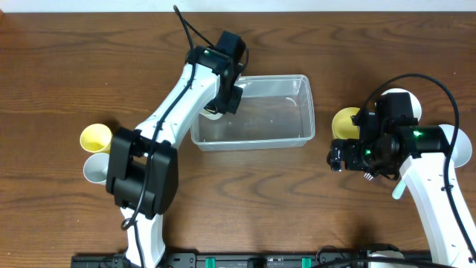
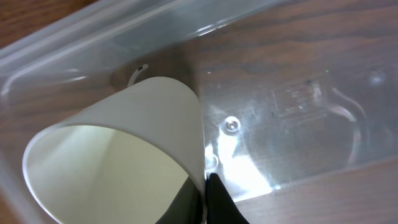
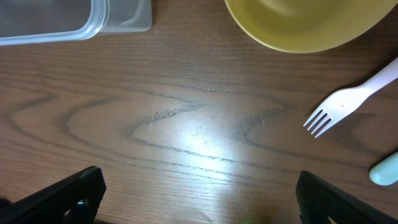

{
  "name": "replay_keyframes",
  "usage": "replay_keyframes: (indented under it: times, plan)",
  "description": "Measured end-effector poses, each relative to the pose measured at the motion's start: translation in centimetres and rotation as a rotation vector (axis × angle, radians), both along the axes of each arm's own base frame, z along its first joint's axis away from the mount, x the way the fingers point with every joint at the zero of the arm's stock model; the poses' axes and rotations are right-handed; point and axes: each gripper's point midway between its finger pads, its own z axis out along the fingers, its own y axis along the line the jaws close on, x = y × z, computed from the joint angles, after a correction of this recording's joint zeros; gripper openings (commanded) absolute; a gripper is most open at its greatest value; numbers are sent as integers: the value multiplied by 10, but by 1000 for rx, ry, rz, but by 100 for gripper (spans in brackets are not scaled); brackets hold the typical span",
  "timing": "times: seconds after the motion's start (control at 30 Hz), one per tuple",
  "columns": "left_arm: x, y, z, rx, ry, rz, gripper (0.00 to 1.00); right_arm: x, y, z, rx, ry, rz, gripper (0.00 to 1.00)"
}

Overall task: Pack container
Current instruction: 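Carry the white cup into the container's left corner and release, then move the left gripper back and grasp the light blue cup rim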

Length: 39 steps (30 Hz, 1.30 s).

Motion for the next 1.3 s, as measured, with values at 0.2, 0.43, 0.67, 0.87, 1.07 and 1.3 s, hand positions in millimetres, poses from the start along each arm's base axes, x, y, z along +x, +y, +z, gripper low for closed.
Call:
replay_keyframes:
  times: [0.2,0.43,0.67,0.87,1.07,1.3]
  plan:
    - [3,-1,-4,0,-2,-3,26,-1,0,0,0,2,0,99]
    - [3,-1,-4,-1,-4,-2,36,-1,0,0,0,2,0,99]
    - [0,1,-2,5,9,-2,56,0,0,0,0,2,0,99]
    - [1,7,51,8,-71,2,64,-1,0,0,0,2,0,99]
    - [-36,56,153,19,-217,172,66,0,0,0,0,2,0,99]
    - [-93,161,194,40,-215,635,66,0,0,0,0,2,0,99]
